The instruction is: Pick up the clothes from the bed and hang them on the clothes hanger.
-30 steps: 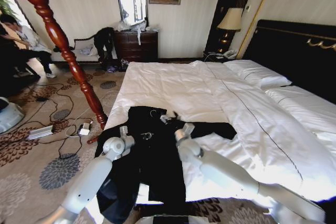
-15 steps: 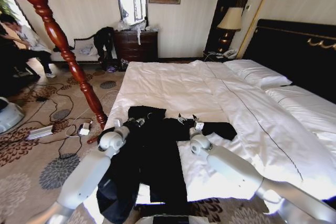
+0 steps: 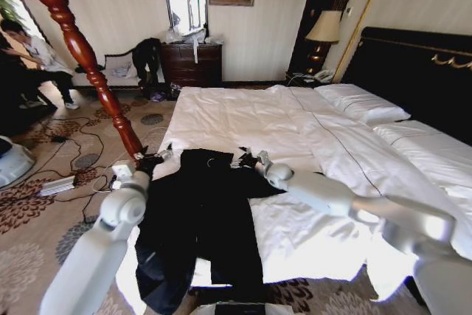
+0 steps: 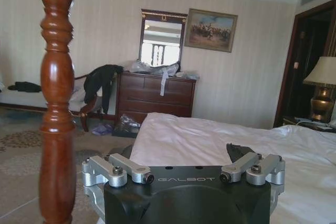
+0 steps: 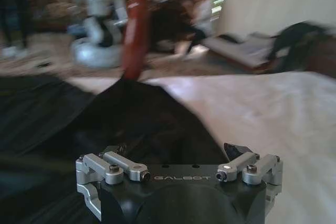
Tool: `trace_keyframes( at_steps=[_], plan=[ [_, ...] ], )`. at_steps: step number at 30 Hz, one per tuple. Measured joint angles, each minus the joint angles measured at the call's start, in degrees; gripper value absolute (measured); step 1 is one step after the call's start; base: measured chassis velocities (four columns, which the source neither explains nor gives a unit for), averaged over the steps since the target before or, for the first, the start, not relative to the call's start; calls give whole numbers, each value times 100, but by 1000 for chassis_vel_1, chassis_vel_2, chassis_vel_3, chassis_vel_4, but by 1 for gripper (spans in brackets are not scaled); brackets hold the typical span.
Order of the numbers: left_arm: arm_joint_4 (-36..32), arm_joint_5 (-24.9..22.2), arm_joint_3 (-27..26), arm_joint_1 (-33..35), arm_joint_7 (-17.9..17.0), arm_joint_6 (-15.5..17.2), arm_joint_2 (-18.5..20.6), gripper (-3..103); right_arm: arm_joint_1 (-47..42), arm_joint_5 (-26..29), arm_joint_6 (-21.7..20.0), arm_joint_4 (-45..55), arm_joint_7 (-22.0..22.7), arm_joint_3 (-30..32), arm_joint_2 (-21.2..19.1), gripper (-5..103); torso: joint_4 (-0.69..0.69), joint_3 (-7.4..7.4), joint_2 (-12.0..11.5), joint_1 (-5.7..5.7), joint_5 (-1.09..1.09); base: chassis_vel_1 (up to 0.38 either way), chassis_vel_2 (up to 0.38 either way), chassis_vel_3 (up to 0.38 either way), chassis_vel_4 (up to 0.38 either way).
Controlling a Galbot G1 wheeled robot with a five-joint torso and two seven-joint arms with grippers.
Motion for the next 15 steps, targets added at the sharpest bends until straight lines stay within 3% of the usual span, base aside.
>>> trace_keyframes(
  at_steps=[1, 3, 15],
  plan=[
    [0, 0, 0, 0, 0, 0, 0, 100, 0, 0, 0, 0, 0, 0, 0, 100, 0, 0, 0, 0, 0, 0, 0, 0, 0],
    [-346, -40, -326, 341, -29, 54, 3, 100, 208, -223, -191, -599, -1153, -33, 239, 100, -1, -1, 1, -1, -3, 0, 0, 0, 0],
    [-688, -243, -708, 732, -288, 253, 66, 100, 371, -1336, -546, -1655, -1709, 25, 1094, 100, 1, -1, 0, -1, -1, 0, 0, 0, 0]
  ],
)
